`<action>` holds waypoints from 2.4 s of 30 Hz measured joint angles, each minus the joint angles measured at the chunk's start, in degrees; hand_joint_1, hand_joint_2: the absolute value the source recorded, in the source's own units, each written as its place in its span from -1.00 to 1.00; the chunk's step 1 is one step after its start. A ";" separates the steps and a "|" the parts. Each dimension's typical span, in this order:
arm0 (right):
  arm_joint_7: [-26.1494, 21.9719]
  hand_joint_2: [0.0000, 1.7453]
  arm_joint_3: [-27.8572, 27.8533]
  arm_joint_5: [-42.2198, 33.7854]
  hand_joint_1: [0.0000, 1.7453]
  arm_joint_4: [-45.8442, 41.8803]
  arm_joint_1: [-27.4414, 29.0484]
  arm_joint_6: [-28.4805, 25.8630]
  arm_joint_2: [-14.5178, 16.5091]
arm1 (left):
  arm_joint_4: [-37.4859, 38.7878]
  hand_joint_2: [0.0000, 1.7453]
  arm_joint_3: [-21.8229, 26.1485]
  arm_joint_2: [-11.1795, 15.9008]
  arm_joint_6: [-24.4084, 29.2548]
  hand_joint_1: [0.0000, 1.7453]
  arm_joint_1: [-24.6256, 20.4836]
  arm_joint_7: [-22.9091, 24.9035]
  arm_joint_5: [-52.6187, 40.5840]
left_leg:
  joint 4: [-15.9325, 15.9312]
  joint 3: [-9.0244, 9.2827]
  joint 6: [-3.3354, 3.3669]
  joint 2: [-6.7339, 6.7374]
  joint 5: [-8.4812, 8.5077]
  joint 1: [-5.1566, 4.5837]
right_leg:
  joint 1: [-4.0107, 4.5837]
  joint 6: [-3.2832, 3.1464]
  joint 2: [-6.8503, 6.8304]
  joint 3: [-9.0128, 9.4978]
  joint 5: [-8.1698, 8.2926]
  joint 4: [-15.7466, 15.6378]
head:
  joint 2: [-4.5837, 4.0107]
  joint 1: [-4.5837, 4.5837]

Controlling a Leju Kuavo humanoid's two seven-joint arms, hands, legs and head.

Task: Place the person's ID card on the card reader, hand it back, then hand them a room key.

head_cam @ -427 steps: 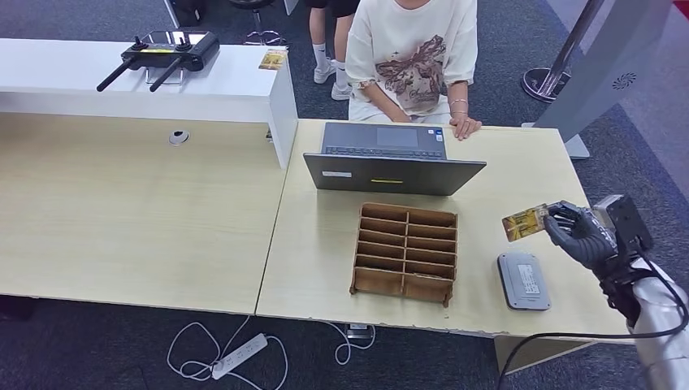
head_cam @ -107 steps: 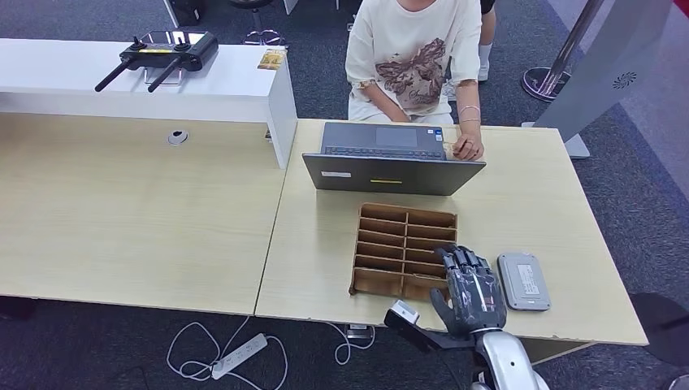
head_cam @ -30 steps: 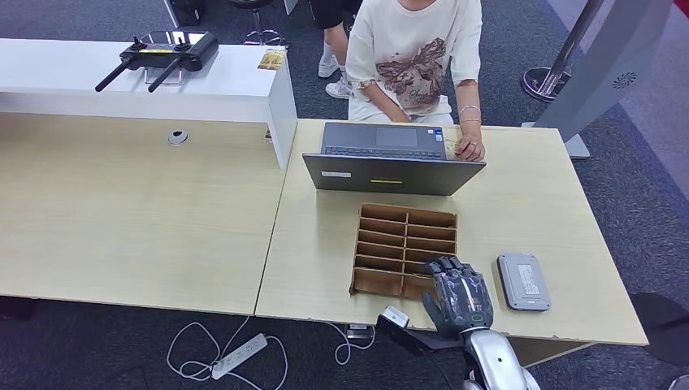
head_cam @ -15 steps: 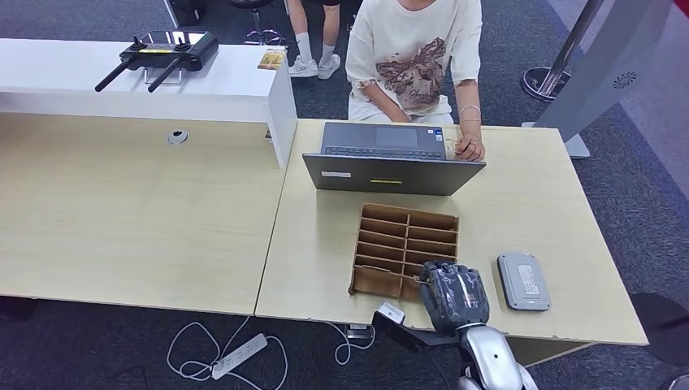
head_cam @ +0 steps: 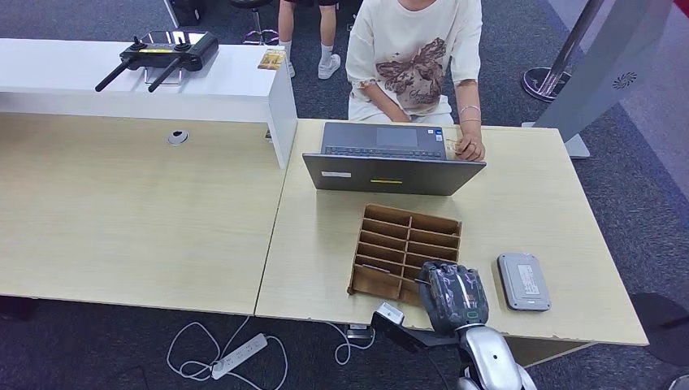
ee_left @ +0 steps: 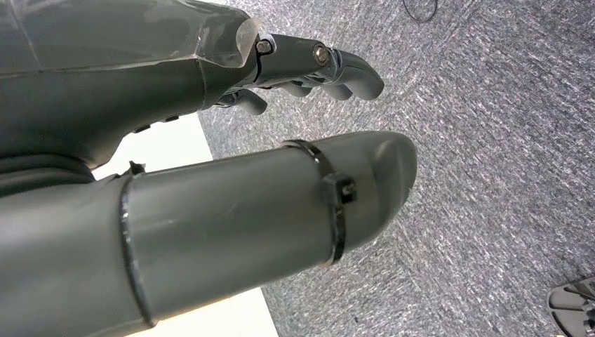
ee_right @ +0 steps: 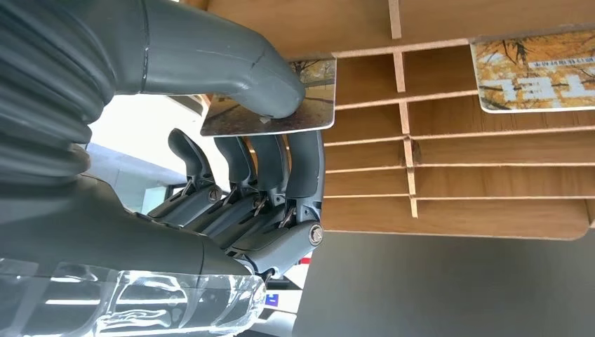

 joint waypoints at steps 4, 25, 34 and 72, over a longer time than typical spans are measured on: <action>-0.06 1.00 0.01 0.27 0.97 -0.21 0.05 -0.62 0.00 | 0.00 -1.00 0.00 -0.01 0.02 -1.00 0.00 0.00 -0.14 | 0.00 0.00 0.00 0.00 0.00 0.00 | 0.00 0.00 0.00 0.00 0.00 0.00 | 0.00 0.00; -4.44 1.00 -2.41 -5.97 1.00 -2.54 0.27 -6.30 0.56 | 0.00 -1.00 0.00 0.00 0.09 -1.00 -0.03 -0.17 -0.76 | 0.00 0.00 0.00 0.00 0.00 0.00 | 0.00 0.00 0.00 0.00 0.00 0.00 | 0.00 -0.01; -5.58 1.00 -3.73 -8.14 1.00 -4.15 1.36 -6.28 1.11 | 0.00 -1.00 0.00 0.00 0.04 -1.00 -0.05 -0.17 -0.92 | 0.00 0.00 0.00 0.00 0.00 0.00 | 0.00 0.00 0.00 0.00 0.00 0.00 | 0.00 0.00; -18.25 1.00 -7.25 -28.15 1.00 -7.20 2.16 -0.96 3.30 | 0.00 -1.00 0.00 0.00 0.04 -1.00 -0.19 -0.17 -0.03 | 0.00 0.00 0.00 0.00 0.00 0.00 | 0.00 0.00 0.00 0.00 0.00 0.00 | 0.00 -0.01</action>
